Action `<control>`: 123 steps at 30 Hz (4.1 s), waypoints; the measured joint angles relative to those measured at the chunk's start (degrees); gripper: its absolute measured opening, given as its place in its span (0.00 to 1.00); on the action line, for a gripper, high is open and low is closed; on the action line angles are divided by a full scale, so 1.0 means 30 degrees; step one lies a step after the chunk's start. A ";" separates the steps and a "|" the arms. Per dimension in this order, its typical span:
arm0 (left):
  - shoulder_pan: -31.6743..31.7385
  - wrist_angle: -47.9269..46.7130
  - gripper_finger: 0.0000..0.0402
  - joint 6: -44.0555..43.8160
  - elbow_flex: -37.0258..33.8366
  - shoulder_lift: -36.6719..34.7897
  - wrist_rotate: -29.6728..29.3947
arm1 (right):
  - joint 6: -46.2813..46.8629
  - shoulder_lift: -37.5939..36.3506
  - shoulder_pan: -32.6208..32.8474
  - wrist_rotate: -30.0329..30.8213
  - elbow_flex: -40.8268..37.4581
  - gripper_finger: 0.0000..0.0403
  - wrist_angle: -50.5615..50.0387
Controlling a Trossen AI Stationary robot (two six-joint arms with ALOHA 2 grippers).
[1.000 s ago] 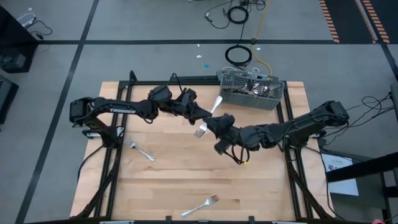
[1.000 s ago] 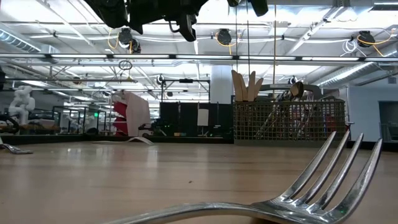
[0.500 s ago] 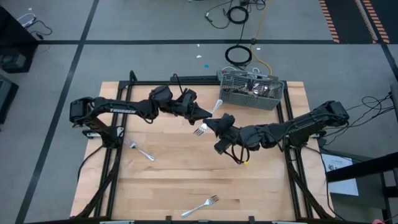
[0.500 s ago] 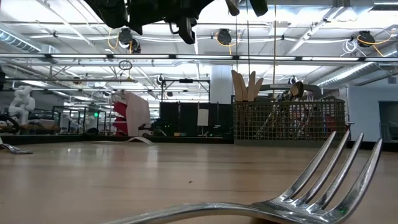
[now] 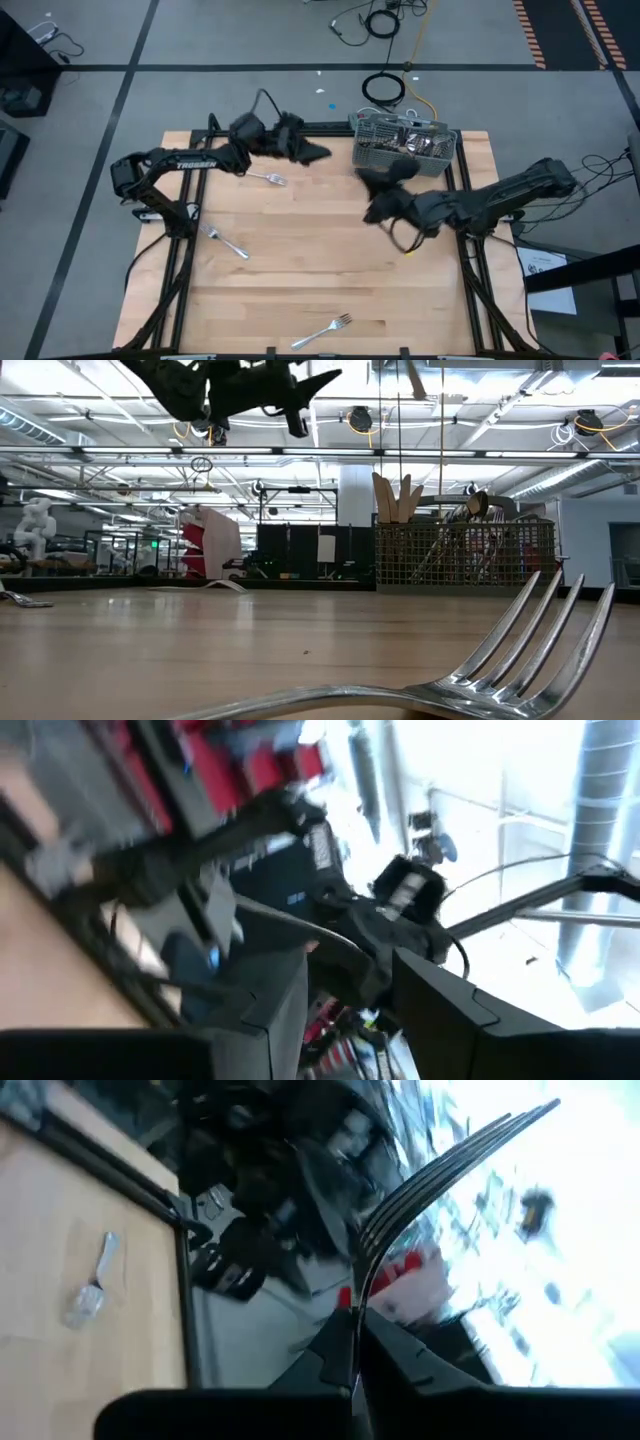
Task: Sort silverware
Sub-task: Put the silver spoon into the silverware basket
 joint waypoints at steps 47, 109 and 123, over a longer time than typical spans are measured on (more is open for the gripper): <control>0.0410 0.0540 0.39 0.3732 -0.0022 0.0003 -0.1410 | 1.5015 -0.9469 -1.5433 -0.0492 -1.2138 0.00 0.0630; 0.3325 -0.6998 0.39 1.4223 0.0430 -0.2665 0.2258 | 2.1508 -1.0635 -1.3415 -0.4116 -0.9791 0.37 -1.0499; 0.3518 -2.9792 0.39 3.3174 0.3615 -0.3213 -0.9244 | 2.1407 -1.0635 -1.2254 -0.8745 -0.5915 0.37 -1.1874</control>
